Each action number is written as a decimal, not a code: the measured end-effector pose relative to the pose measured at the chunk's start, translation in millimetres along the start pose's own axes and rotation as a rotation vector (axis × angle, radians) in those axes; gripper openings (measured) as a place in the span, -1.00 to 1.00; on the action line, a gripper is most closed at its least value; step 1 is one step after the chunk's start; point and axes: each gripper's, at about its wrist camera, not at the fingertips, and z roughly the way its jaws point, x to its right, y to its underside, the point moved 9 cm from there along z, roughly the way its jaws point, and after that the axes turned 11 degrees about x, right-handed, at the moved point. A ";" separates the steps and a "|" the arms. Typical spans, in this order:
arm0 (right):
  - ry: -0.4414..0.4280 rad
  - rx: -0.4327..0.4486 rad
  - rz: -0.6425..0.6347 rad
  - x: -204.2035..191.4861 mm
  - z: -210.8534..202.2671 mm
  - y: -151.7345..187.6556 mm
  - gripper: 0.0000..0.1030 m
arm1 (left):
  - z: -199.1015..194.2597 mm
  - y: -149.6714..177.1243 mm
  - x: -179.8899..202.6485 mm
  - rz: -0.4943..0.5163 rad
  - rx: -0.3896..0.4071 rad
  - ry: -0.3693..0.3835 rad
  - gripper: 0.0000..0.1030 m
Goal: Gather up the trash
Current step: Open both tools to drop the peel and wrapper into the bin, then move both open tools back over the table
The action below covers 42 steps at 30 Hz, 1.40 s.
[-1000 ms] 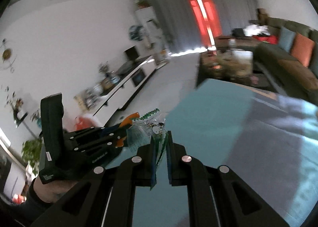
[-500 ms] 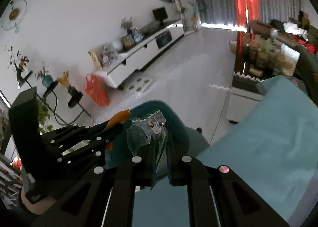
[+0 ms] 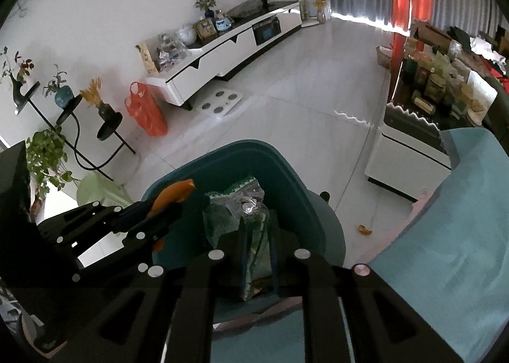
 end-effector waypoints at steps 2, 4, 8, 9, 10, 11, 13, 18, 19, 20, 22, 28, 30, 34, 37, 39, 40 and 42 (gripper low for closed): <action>0.003 -0.009 0.000 -1.6 4.6 0.3 -0.47 | 3.9 0.7 -2.7 -0.003 -0.006 -0.009 -0.60; 0.005 -0.001 0.005 -1.8 4.5 -0.9 -0.29 | 4.6 0.1 -4.6 -0.008 -0.002 -0.019 -0.30; -0.018 0.025 0.046 0.5 -0.8 -5.9 -0.02 | 2.6 -0.3 -10.5 -0.014 0.007 -0.028 0.17; -0.023 0.034 0.054 1.3 -3.3 -8.0 -0.02 | 0.2 -0.8 -10.1 -0.018 0.009 -0.026 0.22; -0.026 0.047 0.060 2.5 -7.4 -9.6 -0.02 | -1.9 -2.8 -11.2 -0.030 0.014 -0.023 0.31; -0.025 0.070 0.063 4.0 -15.0 -12.8 -0.01 | -5.6 -5.2 -8.6 -0.042 0.024 -0.018 0.32; -0.014 0.106 0.058 5.5 -28.9 -17.2 0.07 | -15.9 -12.2 -8.4 -0.059 0.052 -0.012 0.46; 0.058 0.212 0.032 21.2 -74.5 -22.4 0.43 | -44.4 -27.0 5.9 -0.079 0.119 0.032 0.89; 0.074 0.236 0.029 26.4 -83.8 -22.6 0.54 | -49.9 -28.9 9.5 -0.083 0.131 0.042 0.89; 0.089 0.252 0.029 32.0 -91.5 -22.1 0.67 | -56.8 -31.7 16.5 -0.079 0.143 0.054 0.89; 0.124 0.294 0.036 44.9 -110.5 -18.9 0.77 | -69.5 -36.5 28.9 -0.086 0.165 0.080 0.89; 0.257 0.446 0.078 88.4 -185.2 5.2 0.87 | -104.8 -51.9 65.2 -0.071 0.234 0.149 0.89; 0.303 0.476 0.089 100.8 -206.5 16.4 0.87 | -119.5 -56.3 85.2 -0.052 0.268 0.175 0.89; 0.413 0.548 0.116 123.9 -251.1 45.3 0.87 | -147.6 -61.5 123.5 -0.028 0.337 0.251 0.89; 0.492 0.581 0.135 139.7 -279.3 69.8 0.87 | -166.1 -61.5 152.7 -0.003 0.385 0.298 0.89; 0.549 0.606 0.160 149.9 -300.1 89.7 0.87 | -178.9 -58.9 174.2 0.007 0.412 0.343 0.90; 0.571 0.617 0.167 151.1 -306.8 96.8 0.87 | -183.8 -57.2 181.1 0.008 0.420 0.348 0.90; 0.636 0.634 0.186 159.9 -326.6 119.3 0.87 | -194.4 -53.0 198.3 0.019 0.442 0.373 0.90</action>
